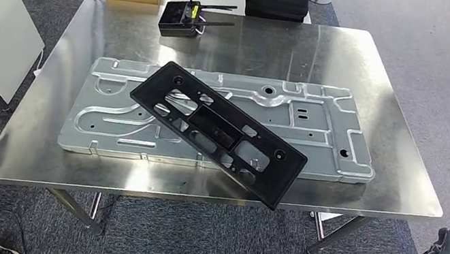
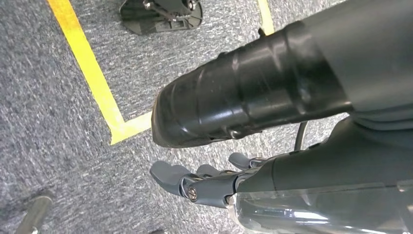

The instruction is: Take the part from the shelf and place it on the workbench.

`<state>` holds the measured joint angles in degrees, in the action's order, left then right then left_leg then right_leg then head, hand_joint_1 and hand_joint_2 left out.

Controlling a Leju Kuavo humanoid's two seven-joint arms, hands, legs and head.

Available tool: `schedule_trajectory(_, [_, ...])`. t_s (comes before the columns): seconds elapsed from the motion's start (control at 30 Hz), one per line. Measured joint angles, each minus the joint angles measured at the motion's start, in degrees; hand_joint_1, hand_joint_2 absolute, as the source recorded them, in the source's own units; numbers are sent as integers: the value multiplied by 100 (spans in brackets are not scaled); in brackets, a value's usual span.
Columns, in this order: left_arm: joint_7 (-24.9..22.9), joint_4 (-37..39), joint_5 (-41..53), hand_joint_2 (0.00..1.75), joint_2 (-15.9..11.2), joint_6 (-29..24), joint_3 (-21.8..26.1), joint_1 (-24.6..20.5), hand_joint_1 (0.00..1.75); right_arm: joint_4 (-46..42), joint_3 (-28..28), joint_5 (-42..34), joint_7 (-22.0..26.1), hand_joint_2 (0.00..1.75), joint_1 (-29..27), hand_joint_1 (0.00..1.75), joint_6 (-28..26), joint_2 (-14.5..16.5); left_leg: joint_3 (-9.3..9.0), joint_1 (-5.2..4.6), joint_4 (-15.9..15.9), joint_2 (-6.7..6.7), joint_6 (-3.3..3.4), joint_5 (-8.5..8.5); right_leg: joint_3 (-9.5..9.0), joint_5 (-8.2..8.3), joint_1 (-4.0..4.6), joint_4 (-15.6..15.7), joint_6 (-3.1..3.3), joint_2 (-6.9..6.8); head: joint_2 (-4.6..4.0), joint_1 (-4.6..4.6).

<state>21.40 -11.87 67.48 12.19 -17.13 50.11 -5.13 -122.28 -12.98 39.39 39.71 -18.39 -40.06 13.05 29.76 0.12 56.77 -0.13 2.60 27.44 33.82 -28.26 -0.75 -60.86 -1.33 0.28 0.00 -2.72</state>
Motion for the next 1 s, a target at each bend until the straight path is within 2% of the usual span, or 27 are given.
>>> schedule_trajectory(0.1, [2,0,1,0,-6,-2,9,12,0,79,0,-30,-3,0,-43,0,0,0,18,7,-18,16,25,-29,452,-529,-14,-1000,-40,-4,0,-4])
schedule_trajectory(0.13, [-1,0,1,0,-8,0,15,23,0,109,0,-36,-4,0,-61,0,0,0,25,7,-12,18,24,-28,558,-589,-22,-1237,-54,-6,0,-4])
schedule_trajectory(0.17, [-3,0,1,0,-10,0,22,34,0,142,0,-42,-3,0,-77,0,0,0,27,8,-4,18,20,-26,568,-537,-32,-1273,-65,-7,0,-3])
schedule_trajectory(0.2, [-7,0,1,0,-10,1,27,43,0,170,0,-45,-3,0,-88,0,0,0,27,12,9,15,10,-19,464,-379,-44,-1073,-70,-9,0,-3])
schedule_trajectory(0.27, [-14,0,1,0,-11,1,37,53,0,218,0,-46,-2,0,-95,0,0,0,36,13,59,5,-37,14,97,-38,-63,-341,-58,-17,0,-4])
schedule_trajectory(0.3, [-15,0,1,0,-11,0,41,55,0,236,1,-46,-1,0,-98,0,0,1,52,8,94,-1,-71,35,-35,57,-56,-53,-34,-18,0,-2])
schedule_trajectory(0.33, [-16,0,0,0,-12,-1,47,55,0,253,1,-47,-1,0,-105,0,0,1,69,1,120,-4,-107,47,-95,82,-45,97,-8,-16,0,-1])
schedule_trajectory(0.43, [-14,0,-6,0,-13,0,69,56,0,314,4,-47,1,0,-132,0,0,2,99,10,143,-4,-216,55,-74,100,-20,145,104,-5,0,4])
schedule_trajectory(0.5, [-12,0,-8,0,-13,-1,78,56,0,352,4,-46,1,0,-135,0,0,4,181,33,338,-3,-281,224,-65,137,-33,180,183,-17,0,4])
schedule_trajectory(0.53, [-10,0,-8,0,-13,-1,81,55,0,369,4,-45,1,0,-135,0,0,5,290,44,595,-2,-307,401,-55,152,-37,191,213,-28,0,5])
schedule_trajectory(0.6, [-7,0,-8,0,-13,-1,87,61,0,400,4,-44,2,0,-137,0,0,7,597,52,1319,-2,-344,786,-15,172,-26,189,249,-44,0,7])
schedule_trajectory(0.63, [-4,0,-9,0,-13,0,91,66,0,419,4,-45,2,0,-138,0,0,7,708,55,1597,-2,-356,886,5,183,-21,186,253,-49,0,6])
schedule_trajectory(0.67, [-2,0,-10,0,-13,0,95,71,0,439,4,-45,2,0,-139,0,0,7,727,57,1686,-2,-361,875,22,193,-18,180,251,-50,0,7])
schedule_trajectory(0.7, [1,0,-12,0,-13,0,100,74,0,460,4,-46,1,0,-140,0,0,7,636,58,1554,-2,-359,760,33,203,-16,173,245,-50,0,7])
schedule_trajectory(0.77, [3,0,-16,0,-14,-1,112,70,0,495,4,-49,1,0,-141,0,0,8,218,57,803,-2,-330,417,43,219,-14,153,221,-49,0,7])
schedule_trajectory(0.83, [7,0,-19,0,-15,-2,121,63,0,514,5,-55,2,0,-140,0,-1,13,-66,38,221,-5,-277,240,54,240,3,132,170,-48,0,4])
schedule_trajectory(0.93, [1,0,-22,0,-16,-3,130,73,0,525,10,-69,5,0,-140,0,-1,25,-68,12,114,-7,-179,183,66,297,7,153,55,-43,0,3])
schedule_trajectory(0.97, [-3,0,-23,0,-17,-3,132,75,0,526,11,-72,5,0,-142,0,-1,28,-64,17,95,-1,-138,146,80,270,1,130,23,-39,0,3])
schedule_trajectory(1.0, [-5,0,-23,0,-18,-3,132,73,0,526,13,-73,6,0,-143,0,-1,30,-52,25,75,7,-93,106,125,174,-2,30,-2,-34,0,1])
